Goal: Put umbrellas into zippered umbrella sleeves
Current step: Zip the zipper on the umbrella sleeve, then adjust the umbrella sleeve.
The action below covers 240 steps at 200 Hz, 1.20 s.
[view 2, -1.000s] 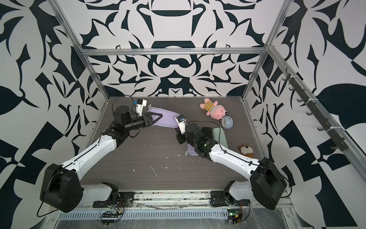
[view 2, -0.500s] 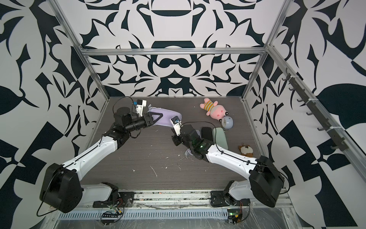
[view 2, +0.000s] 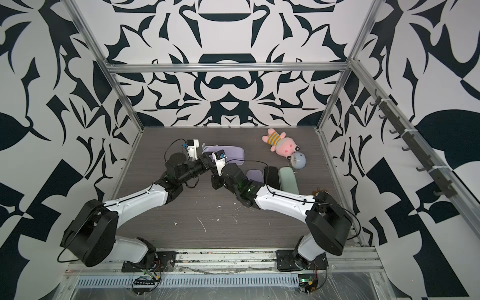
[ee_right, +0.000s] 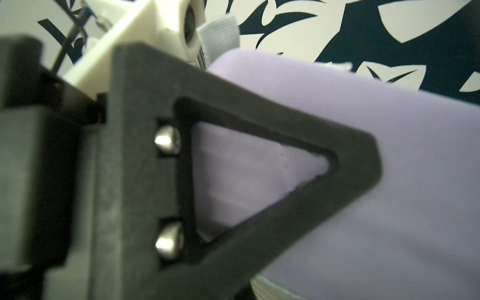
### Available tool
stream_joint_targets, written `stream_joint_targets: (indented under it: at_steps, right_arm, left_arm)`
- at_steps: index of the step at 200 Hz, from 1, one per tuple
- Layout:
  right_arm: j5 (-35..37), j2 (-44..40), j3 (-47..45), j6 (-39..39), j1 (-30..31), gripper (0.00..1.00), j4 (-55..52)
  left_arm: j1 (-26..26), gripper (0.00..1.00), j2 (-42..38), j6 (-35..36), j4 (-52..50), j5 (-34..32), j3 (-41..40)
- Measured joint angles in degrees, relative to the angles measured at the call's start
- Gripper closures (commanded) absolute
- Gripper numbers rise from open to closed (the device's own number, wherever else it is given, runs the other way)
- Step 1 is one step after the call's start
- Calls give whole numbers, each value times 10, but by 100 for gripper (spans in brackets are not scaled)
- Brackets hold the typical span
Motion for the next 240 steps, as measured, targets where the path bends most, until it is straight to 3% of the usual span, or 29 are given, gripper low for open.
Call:
stream_joint_targets:
  at_steps: [6, 20, 29, 56, 88, 140, 155, 177, 196, 222, 240]
  right_arm:
    - [-3, 2, 0, 8, -1, 95, 0]
    - [-27, 0, -4, 33, -6, 68, 3]
    - [-38, -11, -12, 45, -11, 56, 6]
    - [-121, -97, -86, 120, -80, 35, 19]
    - [-175, -153, -167, 246, -191, 28, 80]
    - [-201, -40, -175, 398, -186, 27, 283]
    - [-198, 1, -175, 430, -182, 32, 345]
    - [-192, 42, -175, 468, -177, 69, 421]
    - [-188, 60, -175, 501, -179, 89, 474]
    - [-231, 63, -174, 517, -200, 99, 489]
    - [-277, 54, -172, 501, -239, 100, 448]
  left_arm:
    - [0, 100, 1, -6, 12, -7, -7]
    - [1, 100, 2, -20, 36, -18, -23]
    - [6, 99, 2, -30, 47, -22, -33]
    - [24, 94, 0, -64, 88, -38, -62]
    - [27, 88, 14, -107, 140, -58, -69]
    - [-24, 84, 60, -155, 205, -99, -73]
    - [-35, 80, 64, -163, 215, -110, -73]
    - [-40, 65, 66, -172, 218, -116, -73]
    - [-31, 48, 63, -176, 220, -105, -73]
    - [20, 30, 21, -161, 146, 0, -74]
    - [104, 27, -44, -107, 20, 84, -71]
